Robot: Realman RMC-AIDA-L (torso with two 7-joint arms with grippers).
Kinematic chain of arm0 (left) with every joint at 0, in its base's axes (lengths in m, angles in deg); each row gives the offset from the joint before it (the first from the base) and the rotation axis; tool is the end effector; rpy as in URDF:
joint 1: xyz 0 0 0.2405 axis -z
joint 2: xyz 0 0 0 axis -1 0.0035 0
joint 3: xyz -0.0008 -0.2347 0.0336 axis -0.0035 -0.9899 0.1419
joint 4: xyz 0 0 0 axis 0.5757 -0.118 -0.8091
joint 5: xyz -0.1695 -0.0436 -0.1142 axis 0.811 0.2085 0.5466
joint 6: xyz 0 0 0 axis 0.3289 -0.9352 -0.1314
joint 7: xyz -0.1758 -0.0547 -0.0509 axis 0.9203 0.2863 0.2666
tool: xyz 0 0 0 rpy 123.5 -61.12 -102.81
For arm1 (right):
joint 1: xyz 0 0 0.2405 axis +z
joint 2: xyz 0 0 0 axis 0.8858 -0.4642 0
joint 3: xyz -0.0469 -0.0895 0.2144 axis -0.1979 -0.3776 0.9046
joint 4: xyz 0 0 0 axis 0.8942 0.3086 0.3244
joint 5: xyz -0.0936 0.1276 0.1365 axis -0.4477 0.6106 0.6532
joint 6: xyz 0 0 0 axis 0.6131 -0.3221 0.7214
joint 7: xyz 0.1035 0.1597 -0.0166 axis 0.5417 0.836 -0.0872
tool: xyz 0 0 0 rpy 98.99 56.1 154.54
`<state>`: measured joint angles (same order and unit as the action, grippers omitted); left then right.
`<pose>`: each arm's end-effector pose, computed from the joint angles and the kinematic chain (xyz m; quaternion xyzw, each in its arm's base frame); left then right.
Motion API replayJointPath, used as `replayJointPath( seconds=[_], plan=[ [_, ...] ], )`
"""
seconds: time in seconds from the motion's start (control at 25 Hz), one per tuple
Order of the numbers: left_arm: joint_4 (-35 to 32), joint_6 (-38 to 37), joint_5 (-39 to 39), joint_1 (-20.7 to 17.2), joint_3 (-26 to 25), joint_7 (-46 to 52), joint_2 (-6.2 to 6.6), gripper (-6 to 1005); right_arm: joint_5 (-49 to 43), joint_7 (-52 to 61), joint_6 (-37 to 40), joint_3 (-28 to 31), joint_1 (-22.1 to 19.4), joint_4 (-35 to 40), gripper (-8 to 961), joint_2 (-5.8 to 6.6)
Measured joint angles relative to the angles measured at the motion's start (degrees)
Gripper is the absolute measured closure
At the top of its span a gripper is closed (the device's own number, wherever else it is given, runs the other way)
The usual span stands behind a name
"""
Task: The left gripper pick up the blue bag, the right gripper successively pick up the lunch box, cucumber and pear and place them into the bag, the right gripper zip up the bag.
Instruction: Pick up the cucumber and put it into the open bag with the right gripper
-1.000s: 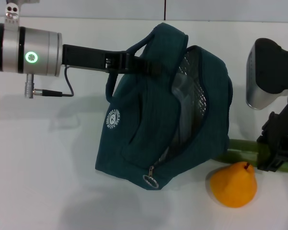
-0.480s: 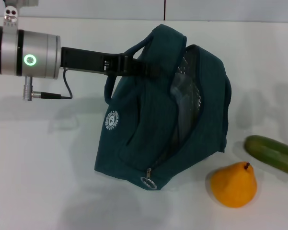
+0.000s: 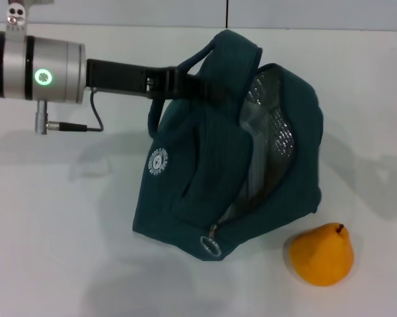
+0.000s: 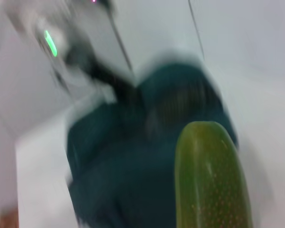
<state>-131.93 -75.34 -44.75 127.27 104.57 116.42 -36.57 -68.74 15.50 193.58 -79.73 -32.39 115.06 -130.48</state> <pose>-0.1463 0.3600 -0.0171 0.8524 0.4687 0.2309 0.0207 0.2247 0.3148 0.1110 -0.9505 0.2034 0.2186 0.0859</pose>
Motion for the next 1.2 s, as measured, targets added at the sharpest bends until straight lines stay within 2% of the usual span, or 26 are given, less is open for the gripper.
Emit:
replayJointPath(
  seconds=[0.08, 0.16, 0.28, 0.4, 0.48, 0.52, 0.6, 0.72, 0.8, 1.2],
  plan=[
    [-0.01, -0.38, 2.03, 0.03, 0.03, 0.91, 0.11, 949, 3.38, -1.70, -0.11, 0.02, -0.55, -1.80, 286, -0.03],
    [0.01, -0.58, 3.25, 0.03, 0.11, 1.59, 0.16, 949, 8.71, -5.08, -0.17, 0.04, -1.24, -4.58, 282, -0.84],
    [0.01, -0.65, 5.13, -0.04, 0.34, 1.84, 0.04, 949, 13.62, -10.45, -0.60, 0.12, -1.61, -8.01, 277, -3.94],
    [0.06, -0.71, 6.12, -0.25, 0.42, 1.71, -0.23, 949, 18.48, -17.17, -2.10, 0.20, -1.58, -12.16, 272, -7.60],
    [0.09, -0.73, 6.18, -0.27, 0.43, 1.67, -0.42, 949, 22.04, -22.07, -2.37, -0.08, -1.24, -15.83, 269, -9.56],
    [0.09, -0.74, 6.20, -0.30, 0.43, 1.67, -0.49, 949, 23.68, -24.35, -2.37, -0.32, -0.98, -17.92, 267, -10.07],
    [0.10, -0.75, 6.21, -0.35, 0.44, 1.68, -0.64, 949, 27.02, -29.21, -2.33, -1.06, -0.04, -24.12, 263, -10.47],
    [0.10, -0.76, 6.24, -0.49, 0.44, 1.67, -0.76, 949, 30.01, -35.94, -2.57, -1.72, 1.94, -33.87, 258, -10.32],
    [0.30, -0.76, 6.26, -0.60, 0.39, 1.62, -0.78, 949, 30.05, -39.10, -3.16, -1.91, 2.78, -37.71, 255, -10.55],
    [1.59, -0.70, 6.30, -0.62, 0.08, 0.91, -0.41, 948, 29.74, -43.60, -10.37, -4.63, 5.39, -49.69, 237, -10.87]
  ],
)
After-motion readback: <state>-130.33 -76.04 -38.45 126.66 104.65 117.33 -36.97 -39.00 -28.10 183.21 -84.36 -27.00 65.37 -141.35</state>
